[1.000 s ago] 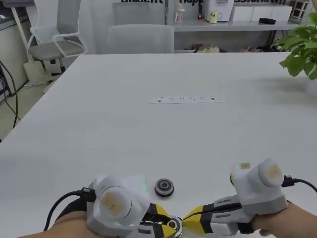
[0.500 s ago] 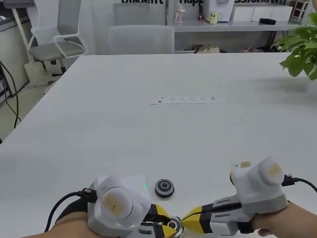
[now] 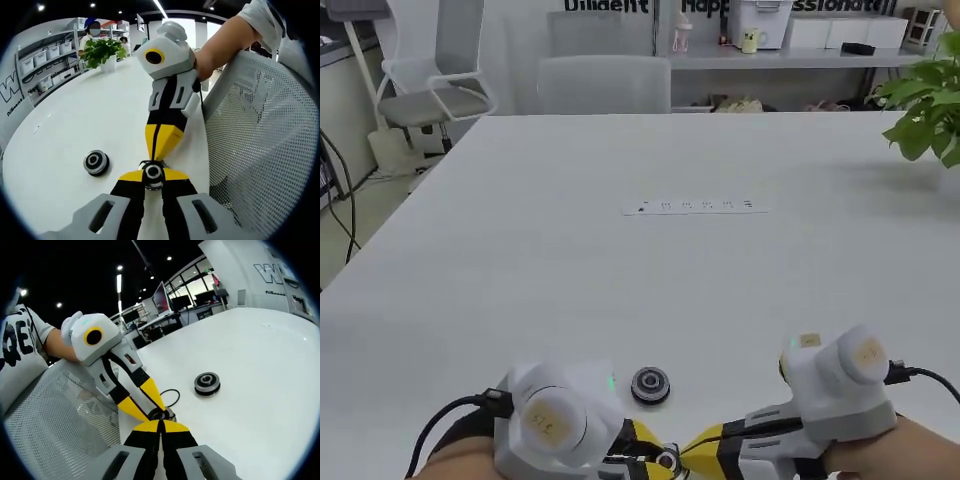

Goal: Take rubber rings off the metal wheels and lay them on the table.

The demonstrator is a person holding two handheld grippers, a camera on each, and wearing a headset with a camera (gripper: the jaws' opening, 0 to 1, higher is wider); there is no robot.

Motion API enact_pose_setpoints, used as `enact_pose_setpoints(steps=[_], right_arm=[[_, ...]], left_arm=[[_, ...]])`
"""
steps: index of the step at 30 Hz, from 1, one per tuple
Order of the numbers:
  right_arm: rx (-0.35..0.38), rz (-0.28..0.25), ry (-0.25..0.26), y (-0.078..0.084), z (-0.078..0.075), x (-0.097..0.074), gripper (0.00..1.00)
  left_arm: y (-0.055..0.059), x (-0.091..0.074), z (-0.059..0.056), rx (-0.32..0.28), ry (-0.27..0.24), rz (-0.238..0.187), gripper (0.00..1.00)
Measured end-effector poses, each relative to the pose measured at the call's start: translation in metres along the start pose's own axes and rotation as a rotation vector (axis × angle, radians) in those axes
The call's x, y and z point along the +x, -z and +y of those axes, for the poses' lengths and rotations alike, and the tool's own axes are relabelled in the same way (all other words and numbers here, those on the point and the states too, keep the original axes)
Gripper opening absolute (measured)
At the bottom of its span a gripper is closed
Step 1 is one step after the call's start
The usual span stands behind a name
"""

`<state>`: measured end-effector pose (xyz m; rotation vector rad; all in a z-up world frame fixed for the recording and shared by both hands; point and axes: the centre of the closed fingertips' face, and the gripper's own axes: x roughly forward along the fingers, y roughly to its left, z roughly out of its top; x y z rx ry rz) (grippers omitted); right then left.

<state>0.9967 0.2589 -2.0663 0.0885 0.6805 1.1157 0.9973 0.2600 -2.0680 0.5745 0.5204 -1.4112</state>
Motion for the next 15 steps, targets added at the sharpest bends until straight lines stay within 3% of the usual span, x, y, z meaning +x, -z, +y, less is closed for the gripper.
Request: enact_pose_setpoints(steps=[15], right_arm=[[-0.024,-0.002,-0.007,-0.0002,0.0028,0.0027,0.00]], left_arm=[[0.0000,0.0000,-0.0003,0.003,0.002,0.001,0.07]])
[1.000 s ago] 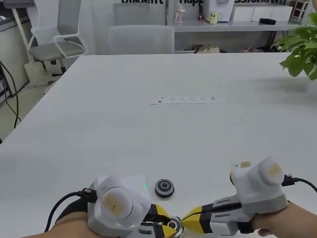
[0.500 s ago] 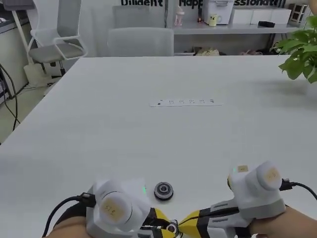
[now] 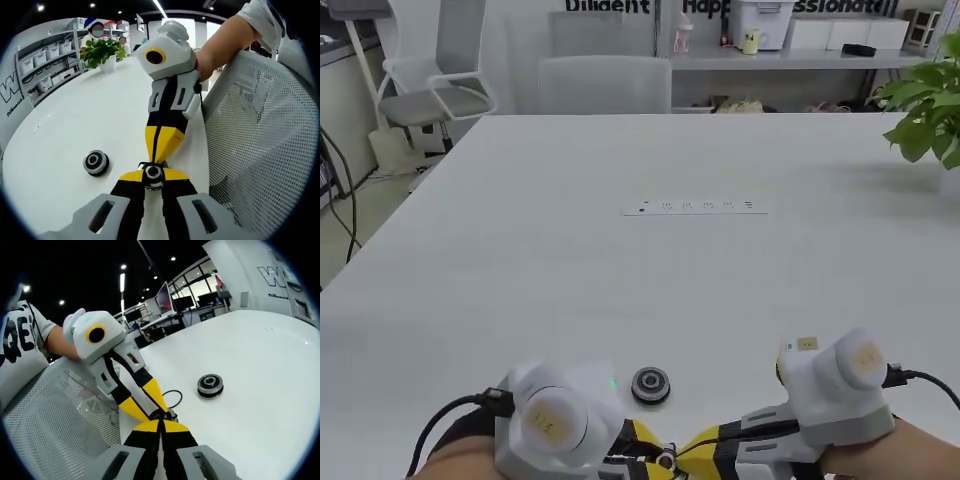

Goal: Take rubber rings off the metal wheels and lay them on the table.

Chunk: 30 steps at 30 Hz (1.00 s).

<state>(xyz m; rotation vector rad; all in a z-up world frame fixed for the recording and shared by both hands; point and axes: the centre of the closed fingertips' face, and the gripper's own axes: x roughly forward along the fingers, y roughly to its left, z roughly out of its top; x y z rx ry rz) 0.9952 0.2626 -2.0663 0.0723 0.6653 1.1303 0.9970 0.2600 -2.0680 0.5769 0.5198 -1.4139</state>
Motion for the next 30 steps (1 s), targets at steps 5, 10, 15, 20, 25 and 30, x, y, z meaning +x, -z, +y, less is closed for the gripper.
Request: enact_pose_setpoints(steps=[5,10,15,20,25,30], right_arm=[[-0.002,0.000,-0.003,0.000,0.001,0.001,0.00],[0.001,-0.030,-0.048,-0.006,0.012,0.006,0.00],[-0.025,-0.027,-0.033,-0.005,0.008,0.007,0.00],[-0.028,-0.026,-0.023,-0.006,0.005,0.004,0.00],[-0.033,-0.018,-0.014,-0.004,0.003,0.003,0.00],[-0.031,-0.016,-0.014,-0.004,0.002,0.000,0.00]], left_arm=[[0.000,0.000,0.000,0.002,0.001,0.000,0.07],[0.000,0.000,-0.001,0.002,0.001,0.000,0.07],[-0.001,0.000,-0.001,0.003,0.000,-0.003,0.07],[-0.001,-0.001,-0.001,0.004,0.001,-0.007,0.08],[-0.002,-0.001,-0.001,0.000,0.002,-0.013,0.08],[-0.002,-0.001,-0.002,0.014,0.004,-0.009,0.08]])
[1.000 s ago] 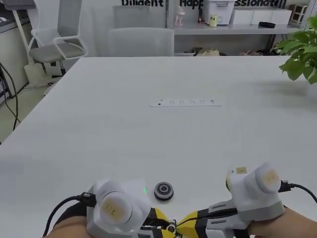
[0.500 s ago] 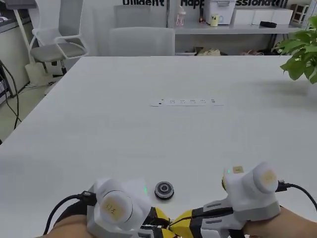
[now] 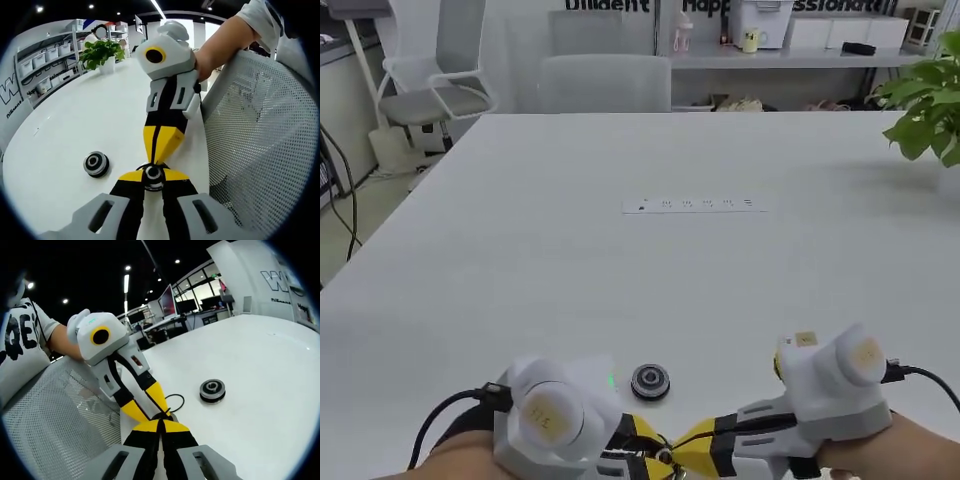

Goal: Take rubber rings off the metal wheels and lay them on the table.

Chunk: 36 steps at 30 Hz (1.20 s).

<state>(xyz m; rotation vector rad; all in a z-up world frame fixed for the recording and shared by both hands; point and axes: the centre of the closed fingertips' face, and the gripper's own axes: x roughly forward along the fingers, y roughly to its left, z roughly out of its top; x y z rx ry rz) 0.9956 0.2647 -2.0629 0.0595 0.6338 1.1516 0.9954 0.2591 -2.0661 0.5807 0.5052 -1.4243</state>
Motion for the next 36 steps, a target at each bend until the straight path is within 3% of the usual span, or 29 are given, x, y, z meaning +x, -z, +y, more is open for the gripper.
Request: enact_pose_setpoints(steps=[11,22,26,36], right_arm=[[0.012,-0.008,-0.003,-0.001,0.000,-0.003,0.00],[0.018,-0.032,-0.001,-0.008,0.002,-0.008,0.00],[0.019,-0.036,0.001,-0.009,0.002,-0.010,0.00],[0.018,-0.051,0.002,-0.015,0.002,-0.012,0.00]], left_arm=[[0.001,-0.003,-0.003,0.011,0.022,0.016,0.12],[-0.013,-0.019,-0.003,-0.011,0.024,-0.029,0.19],[-0.015,-0.024,-0.003,-0.015,0.019,-0.040,0.27],[-0.016,-0.043,0.004,-0.054,-0.015,-0.076,0.34]])
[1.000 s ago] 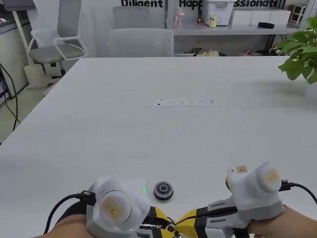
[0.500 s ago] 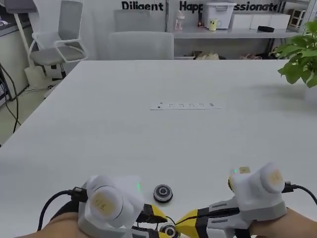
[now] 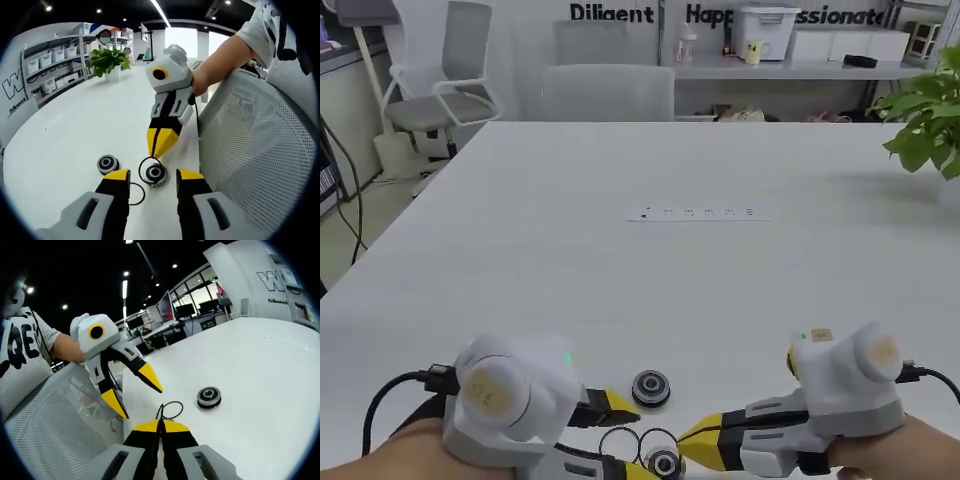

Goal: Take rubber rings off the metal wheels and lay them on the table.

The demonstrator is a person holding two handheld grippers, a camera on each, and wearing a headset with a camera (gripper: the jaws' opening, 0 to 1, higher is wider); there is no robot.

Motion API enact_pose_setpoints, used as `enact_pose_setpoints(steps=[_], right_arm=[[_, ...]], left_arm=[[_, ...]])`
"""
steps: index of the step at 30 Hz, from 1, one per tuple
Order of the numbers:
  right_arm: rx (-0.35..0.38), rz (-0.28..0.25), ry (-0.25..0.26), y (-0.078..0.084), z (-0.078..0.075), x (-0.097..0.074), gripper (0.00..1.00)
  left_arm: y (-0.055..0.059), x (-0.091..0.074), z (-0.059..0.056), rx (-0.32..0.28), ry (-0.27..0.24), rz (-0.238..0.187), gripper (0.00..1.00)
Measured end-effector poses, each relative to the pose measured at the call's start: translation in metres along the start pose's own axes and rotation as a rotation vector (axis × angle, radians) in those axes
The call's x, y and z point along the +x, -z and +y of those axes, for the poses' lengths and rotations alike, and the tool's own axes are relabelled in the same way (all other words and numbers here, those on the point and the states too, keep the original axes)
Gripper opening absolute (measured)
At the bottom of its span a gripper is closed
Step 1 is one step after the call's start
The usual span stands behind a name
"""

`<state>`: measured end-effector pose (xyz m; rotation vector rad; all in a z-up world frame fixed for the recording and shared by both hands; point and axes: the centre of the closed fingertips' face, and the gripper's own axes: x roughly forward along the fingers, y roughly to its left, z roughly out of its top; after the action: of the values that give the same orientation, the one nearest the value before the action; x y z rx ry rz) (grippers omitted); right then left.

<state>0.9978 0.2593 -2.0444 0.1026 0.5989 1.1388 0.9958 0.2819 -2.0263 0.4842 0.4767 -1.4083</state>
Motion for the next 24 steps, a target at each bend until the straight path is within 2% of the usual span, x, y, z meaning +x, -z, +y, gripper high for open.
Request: enact_pose_setpoints(steps=[10,24], right_arm=[[0.003,-0.008,0.002,-0.003,-0.001,0.000,0.00],[0.001,-0.025,0.008,-0.013,-0.004,0.001,0.00]], left_arm=[[0.002,-0.018,0.010,-0.069,-0.046,-0.041,0.41],[0.013,-0.036,0.017,-0.103,-0.089,-0.049,0.47]])
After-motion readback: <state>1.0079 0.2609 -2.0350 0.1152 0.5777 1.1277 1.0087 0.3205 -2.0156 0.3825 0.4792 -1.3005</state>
